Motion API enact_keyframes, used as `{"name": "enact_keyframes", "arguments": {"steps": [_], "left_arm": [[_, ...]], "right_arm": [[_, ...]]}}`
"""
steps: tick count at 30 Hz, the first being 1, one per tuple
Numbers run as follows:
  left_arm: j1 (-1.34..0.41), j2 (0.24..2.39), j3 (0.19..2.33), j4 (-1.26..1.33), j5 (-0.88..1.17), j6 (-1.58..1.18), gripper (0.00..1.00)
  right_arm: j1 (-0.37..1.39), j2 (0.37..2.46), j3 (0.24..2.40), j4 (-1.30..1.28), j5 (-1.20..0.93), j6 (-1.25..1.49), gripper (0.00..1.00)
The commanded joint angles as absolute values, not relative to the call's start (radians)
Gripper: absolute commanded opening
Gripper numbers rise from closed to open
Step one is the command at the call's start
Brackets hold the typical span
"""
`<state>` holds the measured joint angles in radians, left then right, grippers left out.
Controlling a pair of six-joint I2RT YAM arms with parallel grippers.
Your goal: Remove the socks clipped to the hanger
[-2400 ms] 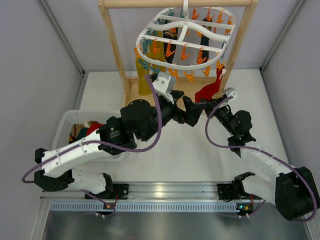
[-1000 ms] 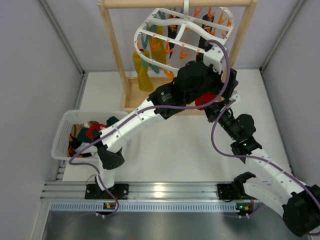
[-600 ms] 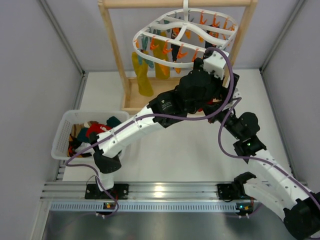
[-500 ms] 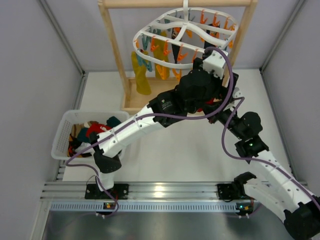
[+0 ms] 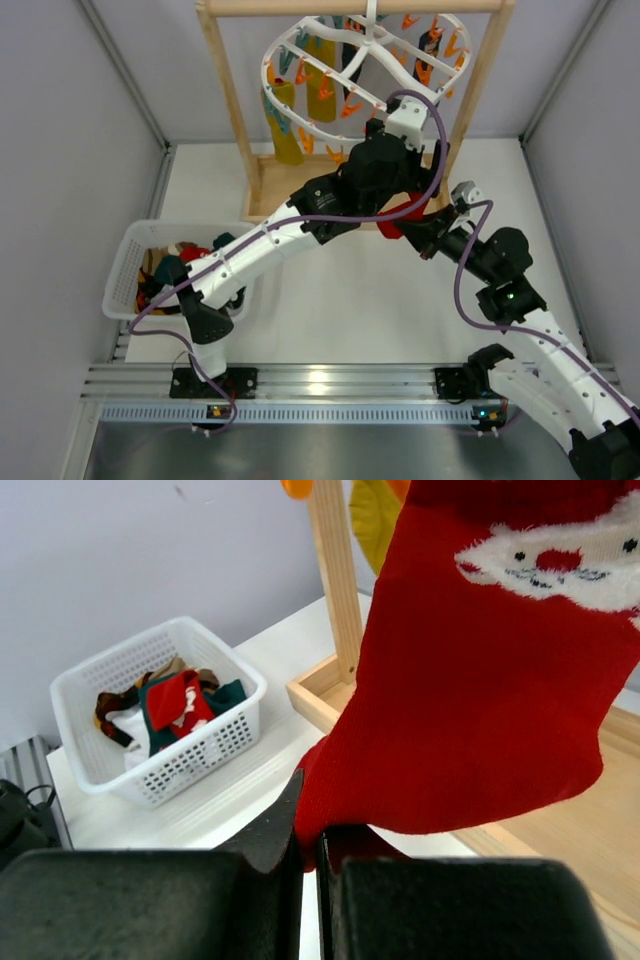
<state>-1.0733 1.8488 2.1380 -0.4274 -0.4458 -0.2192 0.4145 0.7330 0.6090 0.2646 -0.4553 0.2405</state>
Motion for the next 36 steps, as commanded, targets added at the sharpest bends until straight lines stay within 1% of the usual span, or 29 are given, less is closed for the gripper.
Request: {"name": "enact_keyframes", "arguments": {"steps": [1,8,11,13,24,28,35,36], "left_arm": [[-1.042,1.753,2.089,-0.385,-0.417,-0.247,0.99],[-1.02,1.691,1.987,-0.359,-0.37,-0.27,0.99],[-1.019,1.66,1.916,-0.336,-0.411,-0.276,0.99],[-1.019,1.657,1.916,-0.331,-0.419,-0.261,0.99],[-1.017,1.58,1.853,-0.327,-0.456,-0.225,0.99],[-1.015,1.533,1.781,-0.278,-0.457,-0.241,0.99],[-0.956,1.509,1.704,-0.115,-0.312,-0.247,0.99],[-0.945,1.514,1.689,-0.071,-0.254,-0.245,0.99]], "right_arm": [[0.407,0.715,0.603,0.285,-0.537,0.252,0.0],[0.407,0.696,0.603,0.267,-0.54,0.245,0.0],[0.408,0.713,0.603,0.271,-0.589,0.25,0.0],[0.408,0.718,0.603,0.268,-0.606,0.244,0.0],[0.407,0.652,0.617,0.127,-0.594,0.178,0.0],[0.407,0.63,0.617,0.095,-0.581,0.172,0.0],[0.405,0.649,0.638,0.069,-0.711,0.146,0.0],[0.406,0.65,0.637,0.083,-0.748,0.146,0.0]]}}
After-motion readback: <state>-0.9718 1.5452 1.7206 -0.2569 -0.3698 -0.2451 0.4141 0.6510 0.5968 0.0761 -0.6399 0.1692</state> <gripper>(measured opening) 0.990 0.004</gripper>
